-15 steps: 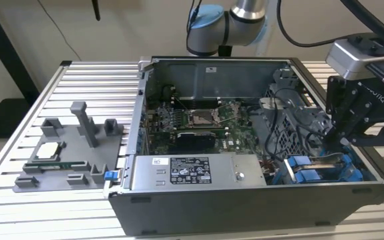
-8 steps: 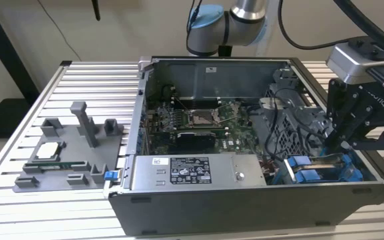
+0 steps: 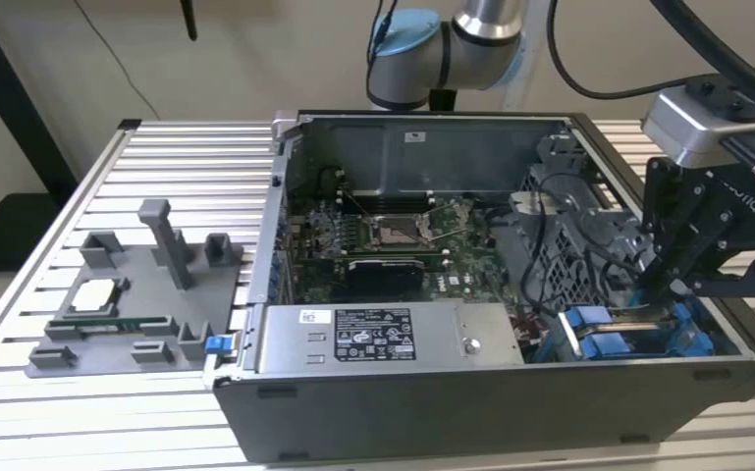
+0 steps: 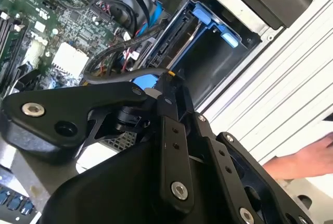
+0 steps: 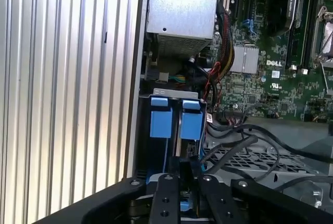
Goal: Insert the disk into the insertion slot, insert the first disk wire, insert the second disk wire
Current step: 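Insert the first disk wire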
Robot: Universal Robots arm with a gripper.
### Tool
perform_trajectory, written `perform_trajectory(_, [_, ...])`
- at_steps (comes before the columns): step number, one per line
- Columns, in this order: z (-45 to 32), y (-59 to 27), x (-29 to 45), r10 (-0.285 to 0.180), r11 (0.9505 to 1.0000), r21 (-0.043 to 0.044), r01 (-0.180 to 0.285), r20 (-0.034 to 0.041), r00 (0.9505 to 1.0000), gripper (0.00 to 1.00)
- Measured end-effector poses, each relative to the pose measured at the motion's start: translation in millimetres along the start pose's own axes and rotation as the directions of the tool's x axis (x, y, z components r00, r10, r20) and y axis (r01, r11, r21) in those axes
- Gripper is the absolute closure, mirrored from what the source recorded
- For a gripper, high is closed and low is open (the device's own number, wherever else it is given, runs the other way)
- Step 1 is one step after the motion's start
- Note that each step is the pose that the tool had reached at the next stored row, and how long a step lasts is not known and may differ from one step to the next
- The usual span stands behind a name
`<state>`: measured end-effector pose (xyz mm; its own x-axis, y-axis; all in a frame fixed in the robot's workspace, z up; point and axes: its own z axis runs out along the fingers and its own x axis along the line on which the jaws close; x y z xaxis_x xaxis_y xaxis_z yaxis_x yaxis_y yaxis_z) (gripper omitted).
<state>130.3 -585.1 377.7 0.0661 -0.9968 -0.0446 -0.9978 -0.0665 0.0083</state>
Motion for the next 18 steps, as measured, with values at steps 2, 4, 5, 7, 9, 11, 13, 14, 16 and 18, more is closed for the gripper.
perform_trajectory(2, [0.7, -1.3, 0.2, 0.0, 1.0, -0.003, 0.0, 0.0005, 1.0, 1.0])
perform_trajectory(4, [1.0, -3.5, 0.3, 0.001, 0.9998, -0.0179, -0.001, 0.0011, 1.0, 1.0])
perform_trajectory(5, [1.3, -4.9, 0.4, 0.002, 0.9996, -0.029, -0.002, 0.0018, 1.0, 1.0])
perform_trajectory(7, [1.6, -7.7, 0.6, 0.003, 0.9987, -0.0516, -0.003, 0.003, 1.0, 1.0])
perform_trajectory(9, [1.7, -8.7, 0.6, 0.003, 0.9982, -0.0607, -0.003, 0.0035, 1.0, 1.0])
perform_trajectory(11, [1.7, -8.7, 0.6, 0.003, 0.9981, -0.0609, -0.003, 0.0036, 1.0, 1.0])
perform_trajectory(13, [1.7, -8.7, 0.7, 0.003, 0.9981, -0.0618, -0.003, 0.0036, 1.0, 1.0])
perform_trajectory(14, [1.7, -8.7, 0.7, 0.003, 0.9981, -0.0619, -0.003, 0.0036, 1.0, 1.0])
perform_trajectory(16, [1.7, -8.8, 0.7, 0.003, 0.9981, -0.062, -0.003, 0.0036, 1.0, 1.0])
perform_trajectory(18, [2.0, -9.0, 0.7, 0.003, 0.9981, -0.0622, -0.003, 0.0036, 1.0, 1.0])
